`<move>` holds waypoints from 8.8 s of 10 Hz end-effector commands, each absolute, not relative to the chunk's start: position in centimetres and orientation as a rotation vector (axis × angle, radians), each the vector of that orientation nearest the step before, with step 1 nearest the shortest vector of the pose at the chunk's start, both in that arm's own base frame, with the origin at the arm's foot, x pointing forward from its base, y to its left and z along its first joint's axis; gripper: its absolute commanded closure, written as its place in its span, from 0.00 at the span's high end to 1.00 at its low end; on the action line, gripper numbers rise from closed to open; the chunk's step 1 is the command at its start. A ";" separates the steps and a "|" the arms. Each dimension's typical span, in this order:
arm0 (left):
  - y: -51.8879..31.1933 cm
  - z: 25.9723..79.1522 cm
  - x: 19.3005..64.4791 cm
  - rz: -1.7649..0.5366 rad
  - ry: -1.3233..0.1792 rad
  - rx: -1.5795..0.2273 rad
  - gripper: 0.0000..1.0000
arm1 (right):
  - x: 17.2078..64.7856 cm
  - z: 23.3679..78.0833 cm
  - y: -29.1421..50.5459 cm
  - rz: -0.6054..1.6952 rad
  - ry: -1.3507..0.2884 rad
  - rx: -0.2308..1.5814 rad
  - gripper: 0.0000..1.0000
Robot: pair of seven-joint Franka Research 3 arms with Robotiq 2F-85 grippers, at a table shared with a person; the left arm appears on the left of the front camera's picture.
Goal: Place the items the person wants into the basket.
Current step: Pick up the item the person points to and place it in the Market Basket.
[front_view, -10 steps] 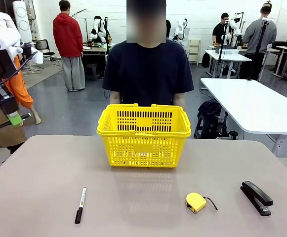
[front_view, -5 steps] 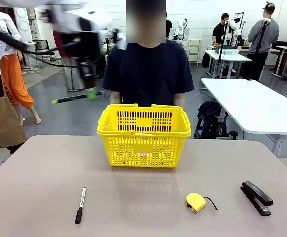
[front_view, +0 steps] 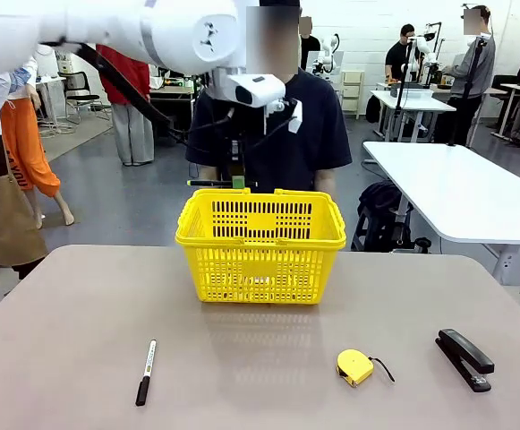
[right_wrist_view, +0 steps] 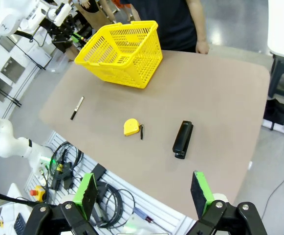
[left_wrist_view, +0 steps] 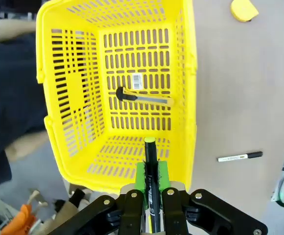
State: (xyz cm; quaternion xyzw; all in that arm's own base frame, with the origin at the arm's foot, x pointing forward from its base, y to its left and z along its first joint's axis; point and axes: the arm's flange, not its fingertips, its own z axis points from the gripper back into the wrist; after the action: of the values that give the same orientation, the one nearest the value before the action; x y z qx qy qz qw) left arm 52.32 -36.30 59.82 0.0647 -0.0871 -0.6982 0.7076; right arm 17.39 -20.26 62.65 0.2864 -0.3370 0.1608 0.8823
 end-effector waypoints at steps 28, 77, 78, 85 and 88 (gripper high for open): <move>-39.6 46.5 60.9 -1.546 -0.045 -0.020 0.96 | 17.4 62.5 -20.3 0.352 -0.710 0.614 1.00; 15.1 65.0 29.3 -0.959 -0.750 -0.578 0.95 | 17.4 62.5 -20.3 0.352 -0.710 0.614 1.00; 15.7 64.6 29.2 -0.962 -0.738 -0.571 0.95 | 17.4 62.5 -20.3 0.352 -0.710 0.614 1.00; 16.2 64.4 29.2 -0.944 -0.725 -0.579 0.95 | 17.4 62.5 -20.3 0.352 -0.710 0.614 1.00; 16.2 64.4 29.2 -0.944 -0.725 -0.579 0.95 | 17.4 62.5 -20.3 0.352 -0.710 0.614 1.00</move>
State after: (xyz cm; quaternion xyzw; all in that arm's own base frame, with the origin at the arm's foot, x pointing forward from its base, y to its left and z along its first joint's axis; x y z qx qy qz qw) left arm 29.09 16.28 64.14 -0.2672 -0.3318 -0.4378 0.7917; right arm 17.40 -20.28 62.62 0.2868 -0.3367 0.1609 0.8823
